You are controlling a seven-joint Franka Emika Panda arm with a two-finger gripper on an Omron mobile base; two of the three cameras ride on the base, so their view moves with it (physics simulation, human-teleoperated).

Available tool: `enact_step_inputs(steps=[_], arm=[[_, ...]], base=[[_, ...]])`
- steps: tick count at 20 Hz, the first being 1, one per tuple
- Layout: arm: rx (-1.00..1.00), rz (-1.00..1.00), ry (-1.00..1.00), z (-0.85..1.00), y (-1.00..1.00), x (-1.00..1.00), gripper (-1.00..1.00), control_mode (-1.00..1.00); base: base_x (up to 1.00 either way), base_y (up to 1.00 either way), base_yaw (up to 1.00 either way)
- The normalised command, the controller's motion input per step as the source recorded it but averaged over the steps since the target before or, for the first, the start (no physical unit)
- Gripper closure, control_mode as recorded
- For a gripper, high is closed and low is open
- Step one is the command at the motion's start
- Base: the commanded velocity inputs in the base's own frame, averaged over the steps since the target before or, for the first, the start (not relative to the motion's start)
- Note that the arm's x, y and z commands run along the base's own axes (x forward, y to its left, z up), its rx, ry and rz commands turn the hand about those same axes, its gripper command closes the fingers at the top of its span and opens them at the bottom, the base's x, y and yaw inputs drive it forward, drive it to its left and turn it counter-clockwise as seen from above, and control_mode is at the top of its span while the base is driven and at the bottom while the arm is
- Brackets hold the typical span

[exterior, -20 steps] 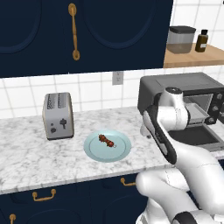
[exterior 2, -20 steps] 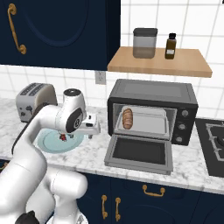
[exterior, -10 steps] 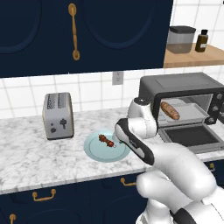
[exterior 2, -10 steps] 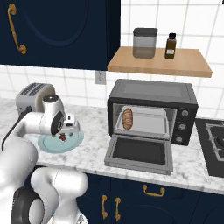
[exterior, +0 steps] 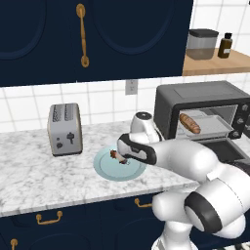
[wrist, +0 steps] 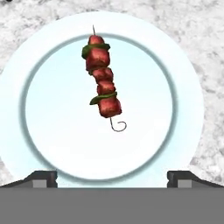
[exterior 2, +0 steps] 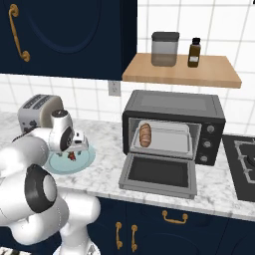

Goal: Pick up the kebab skewer and baguette bread, and place them inside the toaster oven. Close the toaster oven door and start by setting the timer.

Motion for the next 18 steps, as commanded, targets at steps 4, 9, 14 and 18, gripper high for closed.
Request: enact_step_inputs(steps=[4, 9, 14, 18], arm=[[0.0, 0.0, 0.0, -0.23, 0.23, 0.12, -1.0, -1.0], [-0.03, 0.0, 0.0, -0.31, 0.13, 0.04, -1.0, -1.0], [-0.05, 0.0, -0.02, -0.16, 0.0, 0.11, -1.0, -1.0], [-0.03, 0.0, 0.0, -0.26, 0.05, 0.12, -1.0, -1.0]], base=[[0.0, 0.0, 0.0], [0.0, 0.0, 0.0], [0.0, 0.0, 0.0], [0.0, 0.0, 0.0]])
